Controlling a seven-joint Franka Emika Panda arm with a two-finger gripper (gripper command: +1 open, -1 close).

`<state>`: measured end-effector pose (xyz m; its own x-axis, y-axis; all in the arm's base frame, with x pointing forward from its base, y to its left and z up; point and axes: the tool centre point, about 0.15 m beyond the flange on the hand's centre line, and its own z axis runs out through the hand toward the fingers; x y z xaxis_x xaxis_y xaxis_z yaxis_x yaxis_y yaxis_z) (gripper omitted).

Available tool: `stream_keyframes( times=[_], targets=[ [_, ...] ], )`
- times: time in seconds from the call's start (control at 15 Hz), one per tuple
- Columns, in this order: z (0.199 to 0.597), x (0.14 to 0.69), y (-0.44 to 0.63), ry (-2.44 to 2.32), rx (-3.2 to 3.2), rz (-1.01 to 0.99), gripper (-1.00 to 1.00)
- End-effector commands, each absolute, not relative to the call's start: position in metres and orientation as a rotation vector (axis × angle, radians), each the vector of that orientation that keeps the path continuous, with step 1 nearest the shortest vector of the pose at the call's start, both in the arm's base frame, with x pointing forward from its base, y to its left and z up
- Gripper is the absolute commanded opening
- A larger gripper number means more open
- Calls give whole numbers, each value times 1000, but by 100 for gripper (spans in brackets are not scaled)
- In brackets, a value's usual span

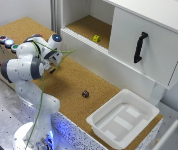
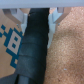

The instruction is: Grasp the drawer handle and open it

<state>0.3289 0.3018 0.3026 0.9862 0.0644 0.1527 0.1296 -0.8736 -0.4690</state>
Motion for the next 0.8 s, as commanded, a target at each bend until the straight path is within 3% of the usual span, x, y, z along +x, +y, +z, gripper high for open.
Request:
stream_keyframes(
  times=[0.0, 0.73],
  targets=[
    [268, 338, 259, -146, -2599, -168, -100],
    [269, 344, 224, -95, -2636, -179, -100]
  ],
)
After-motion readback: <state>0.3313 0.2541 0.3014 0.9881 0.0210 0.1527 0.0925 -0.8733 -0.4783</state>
